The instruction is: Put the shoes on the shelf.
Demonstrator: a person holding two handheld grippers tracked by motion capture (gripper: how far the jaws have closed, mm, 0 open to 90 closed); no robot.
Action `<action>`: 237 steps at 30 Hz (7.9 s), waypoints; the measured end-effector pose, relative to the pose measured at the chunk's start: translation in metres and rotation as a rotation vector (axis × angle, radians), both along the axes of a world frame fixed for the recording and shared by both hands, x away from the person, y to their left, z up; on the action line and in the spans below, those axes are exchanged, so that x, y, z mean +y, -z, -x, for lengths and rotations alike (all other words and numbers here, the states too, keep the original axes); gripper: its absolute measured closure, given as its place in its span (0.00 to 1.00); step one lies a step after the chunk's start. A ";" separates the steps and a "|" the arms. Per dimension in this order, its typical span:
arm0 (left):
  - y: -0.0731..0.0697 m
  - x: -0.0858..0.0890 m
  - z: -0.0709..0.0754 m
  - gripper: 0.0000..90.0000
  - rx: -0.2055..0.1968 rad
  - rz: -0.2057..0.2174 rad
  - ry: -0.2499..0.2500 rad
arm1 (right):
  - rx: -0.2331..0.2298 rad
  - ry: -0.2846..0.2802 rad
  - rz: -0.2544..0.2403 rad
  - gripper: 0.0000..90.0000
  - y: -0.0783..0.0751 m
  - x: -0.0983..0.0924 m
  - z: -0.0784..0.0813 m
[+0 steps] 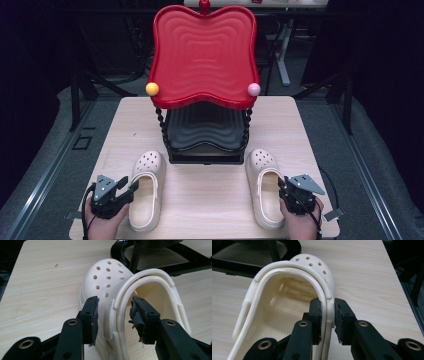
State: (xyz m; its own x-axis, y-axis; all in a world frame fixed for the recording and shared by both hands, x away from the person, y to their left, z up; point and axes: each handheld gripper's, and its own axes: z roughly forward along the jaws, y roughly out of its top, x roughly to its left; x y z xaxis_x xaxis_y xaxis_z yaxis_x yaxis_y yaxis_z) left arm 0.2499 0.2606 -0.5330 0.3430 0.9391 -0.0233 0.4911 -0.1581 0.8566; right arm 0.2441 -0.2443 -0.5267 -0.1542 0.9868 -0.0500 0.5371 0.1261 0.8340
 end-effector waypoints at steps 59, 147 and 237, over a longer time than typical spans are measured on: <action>-0.001 -0.004 -0.003 0.83 0.039 -0.047 -0.025 | 0.016 -0.114 -0.041 0.83 0.001 0.000 -0.006; -0.081 -0.090 -0.019 0.84 -0.167 0.027 0.172 | -0.176 -0.269 -0.130 0.84 -0.082 0.088 -0.019; -0.082 -0.107 -0.048 0.59 -0.186 0.121 0.218 | -0.200 -0.352 -0.038 0.64 -0.085 0.109 -0.029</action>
State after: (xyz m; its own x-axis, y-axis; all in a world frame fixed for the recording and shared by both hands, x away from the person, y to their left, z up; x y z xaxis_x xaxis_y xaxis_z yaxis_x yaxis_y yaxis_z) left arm 0.2982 0.1541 -0.4511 0.5450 0.8371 -0.0479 0.2896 -0.1343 0.9477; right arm 0.2731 -0.1352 -0.4413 -0.4742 0.8770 -0.0780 0.2933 0.2409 0.9252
